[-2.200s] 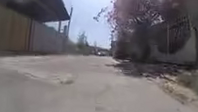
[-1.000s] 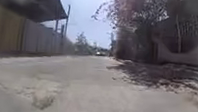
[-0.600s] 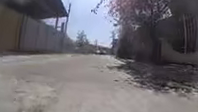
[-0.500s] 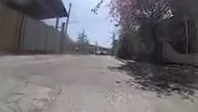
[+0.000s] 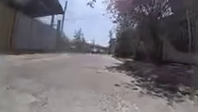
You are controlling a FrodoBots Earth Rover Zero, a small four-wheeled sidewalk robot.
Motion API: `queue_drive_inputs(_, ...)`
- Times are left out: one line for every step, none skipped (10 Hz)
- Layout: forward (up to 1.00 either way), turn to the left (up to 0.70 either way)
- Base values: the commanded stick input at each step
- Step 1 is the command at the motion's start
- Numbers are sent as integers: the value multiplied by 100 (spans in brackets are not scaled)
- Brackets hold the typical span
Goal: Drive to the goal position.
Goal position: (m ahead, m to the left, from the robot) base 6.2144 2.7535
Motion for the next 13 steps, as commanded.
queue_drive_inputs(70, -29)
queue_drive_inputs(70, -30)
queue_drive_inputs(70, -31)
queue_drive_inputs(70, -32)
queue_drive_inputs(70, -33)
queue_drive_inputs(70, -34)
queue_drive_inputs(70, 0)
queue_drive_inputs(70, 0)
queue_drive_inputs(70, 0)
queue_drive_inputs(70, 0)
queue_drive_inputs(70, 0)
queue_drive_inputs(70, 0)
queue_drive_inputs(70, 0)
